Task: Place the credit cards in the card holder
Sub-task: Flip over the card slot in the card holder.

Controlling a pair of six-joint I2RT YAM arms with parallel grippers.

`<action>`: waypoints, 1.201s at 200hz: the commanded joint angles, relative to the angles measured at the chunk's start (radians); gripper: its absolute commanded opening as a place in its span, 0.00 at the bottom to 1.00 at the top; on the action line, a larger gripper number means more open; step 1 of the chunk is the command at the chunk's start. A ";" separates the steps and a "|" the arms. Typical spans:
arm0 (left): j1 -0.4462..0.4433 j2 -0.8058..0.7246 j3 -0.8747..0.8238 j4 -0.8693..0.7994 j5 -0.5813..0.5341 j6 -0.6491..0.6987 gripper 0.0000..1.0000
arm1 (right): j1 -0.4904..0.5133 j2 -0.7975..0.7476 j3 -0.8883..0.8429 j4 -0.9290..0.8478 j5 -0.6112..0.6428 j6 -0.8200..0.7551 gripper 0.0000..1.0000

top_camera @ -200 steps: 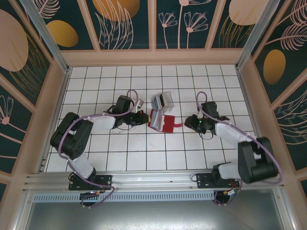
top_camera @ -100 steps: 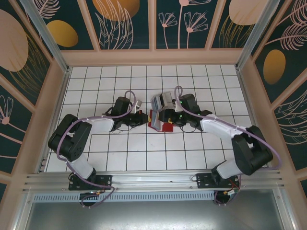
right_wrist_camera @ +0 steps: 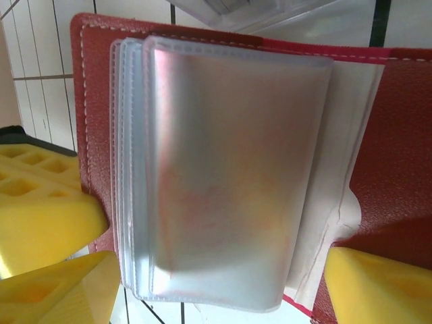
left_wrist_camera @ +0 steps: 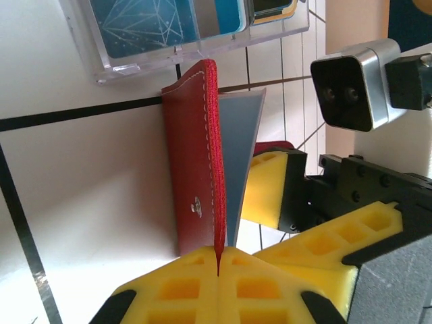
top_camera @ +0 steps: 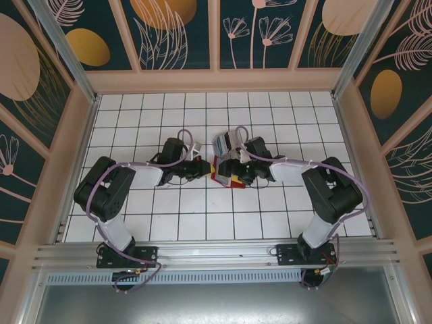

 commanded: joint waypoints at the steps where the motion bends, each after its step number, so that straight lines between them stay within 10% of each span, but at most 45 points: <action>1: 0.002 0.004 -0.032 0.098 0.027 -0.054 0.00 | 0.015 0.035 0.043 0.027 -0.011 0.013 0.80; 195: 0.004 0.039 -0.058 0.119 0.037 -0.048 0.00 | 0.043 0.086 0.027 0.046 0.052 0.027 0.59; 240: 0.004 0.031 -0.037 0.030 -0.010 0.022 0.32 | 0.034 0.080 -0.015 0.123 0.014 0.028 0.58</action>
